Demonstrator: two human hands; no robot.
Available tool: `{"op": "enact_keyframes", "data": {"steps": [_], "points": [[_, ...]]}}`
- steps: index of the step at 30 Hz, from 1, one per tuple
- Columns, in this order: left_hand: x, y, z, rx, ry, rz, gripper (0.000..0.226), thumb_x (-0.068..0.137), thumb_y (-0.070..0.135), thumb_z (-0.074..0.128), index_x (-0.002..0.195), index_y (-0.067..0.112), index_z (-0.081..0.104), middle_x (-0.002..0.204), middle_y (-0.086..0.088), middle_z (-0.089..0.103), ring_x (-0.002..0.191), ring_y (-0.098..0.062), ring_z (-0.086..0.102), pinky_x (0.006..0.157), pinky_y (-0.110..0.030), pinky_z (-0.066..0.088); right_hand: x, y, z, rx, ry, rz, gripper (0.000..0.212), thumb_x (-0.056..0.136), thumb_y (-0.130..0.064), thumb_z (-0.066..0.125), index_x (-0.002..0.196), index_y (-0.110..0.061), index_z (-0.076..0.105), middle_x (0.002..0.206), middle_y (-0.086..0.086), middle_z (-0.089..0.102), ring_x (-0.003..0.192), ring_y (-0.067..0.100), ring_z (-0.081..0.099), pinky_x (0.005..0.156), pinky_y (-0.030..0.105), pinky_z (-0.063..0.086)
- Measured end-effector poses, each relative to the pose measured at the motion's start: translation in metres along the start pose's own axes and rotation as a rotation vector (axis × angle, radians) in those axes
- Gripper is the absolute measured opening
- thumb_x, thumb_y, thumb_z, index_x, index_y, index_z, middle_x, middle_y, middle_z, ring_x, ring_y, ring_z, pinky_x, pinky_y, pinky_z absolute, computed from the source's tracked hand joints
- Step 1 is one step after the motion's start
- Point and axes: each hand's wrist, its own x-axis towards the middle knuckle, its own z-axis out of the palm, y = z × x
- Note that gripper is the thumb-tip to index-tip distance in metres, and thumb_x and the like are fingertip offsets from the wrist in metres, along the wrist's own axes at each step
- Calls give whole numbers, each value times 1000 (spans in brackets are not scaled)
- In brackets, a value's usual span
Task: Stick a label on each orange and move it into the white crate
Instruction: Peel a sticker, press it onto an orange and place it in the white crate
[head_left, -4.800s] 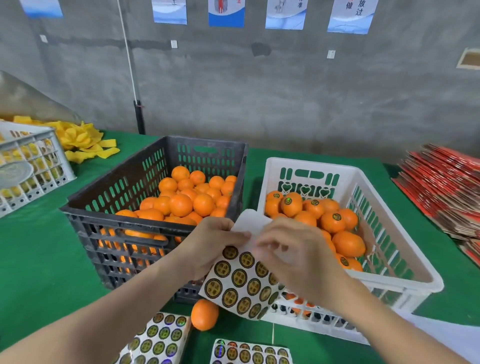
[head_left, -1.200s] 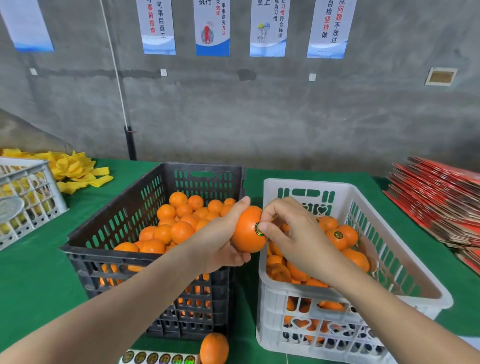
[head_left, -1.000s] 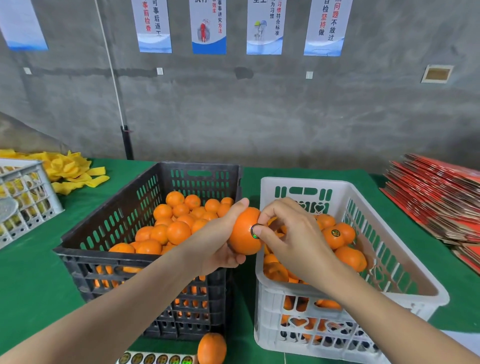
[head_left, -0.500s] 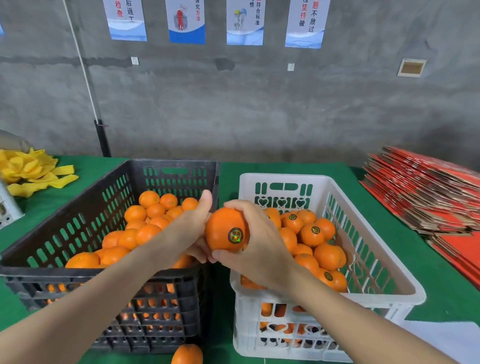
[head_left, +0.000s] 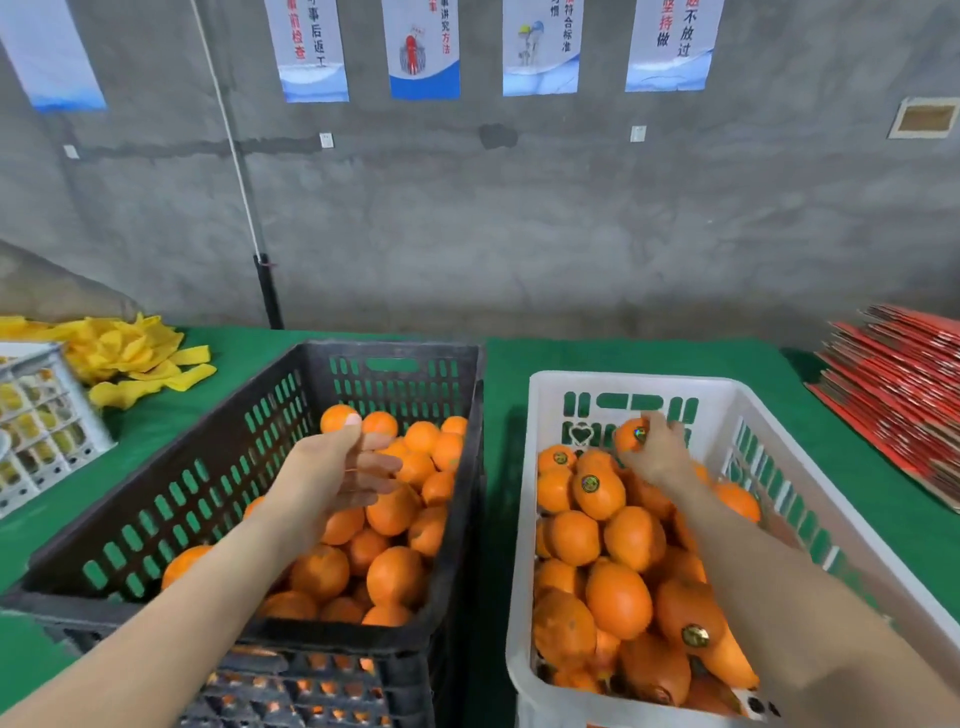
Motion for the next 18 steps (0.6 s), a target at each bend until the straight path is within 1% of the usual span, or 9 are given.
{"op": "enact_keyframes", "data": {"steps": [3,5,7,8,10,11,14,16,18], "points": [[9,0,0,36,8,8,42,103,38,37,95,11,67,74,-4,75,63,-20,65,61,-32,45,13,4,16,-143,-87,32,70,90,-30,56,148,-17,19,148,20,24,130,43,35,106,48,33],[16,1,-2,52,10,13,38,103,34,38,94,10,67,74,-4,75,63,-20,65,60,-31,46,17,0,21,-208,-102,94,74,91,-38,52,150,-22,10,154,18,13,139,43,18,112,54,20],[26,0,-2,111,7,27,26,101,22,44,97,9,66,79,-5,75,67,-19,67,57,-27,48,14,-10,24,-278,-52,126,84,88,-39,58,150,-24,3,157,18,1,143,42,2,112,60,8],[32,-1,-1,186,-3,47,18,99,13,48,100,8,65,85,-6,74,70,-18,67,55,-23,49,9,-17,24,-286,16,84,87,86,-36,62,150,-24,4,157,18,1,143,41,0,111,61,6],[50,-10,1,526,-54,128,19,93,-2,53,109,6,60,94,-6,66,83,-21,65,55,-15,50,-3,-33,22,-226,182,-107,80,82,-24,64,147,-18,19,154,19,11,143,37,7,111,59,9],[61,-15,3,778,-103,174,28,91,-2,57,118,6,56,99,-7,62,93,-26,63,62,-16,52,-11,-42,19,-189,238,-208,73,82,-19,63,145,-14,27,152,20,18,142,36,12,112,57,12],[84,-32,10,1465,-314,222,79,83,15,73,147,8,26,134,-14,48,122,-30,50,93,-34,48,-42,-67,10,-100,260,-437,55,84,-13,59,136,-7,43,146,21,32,138,36,25,113,48,20],[93,-43,13,1663,-459,204,95,82,22,75,153,18,12,142,-14,39,125,-32,47,97,-39,47,-69,-81,4,-38,227,-571,48,83,-8,59,130,-6,50,143,19,39,134,34,32,112,41,23],[97,-51,17,1812,-534,217,94,82,22,73,153,28,12,143,-13,32,125,-33,46,94,-40,49,-99,-90,-3,-9,179,-675,44,84,-7,59,127,-9,53,141,13,42,134,28,34,112,31,21]]}}
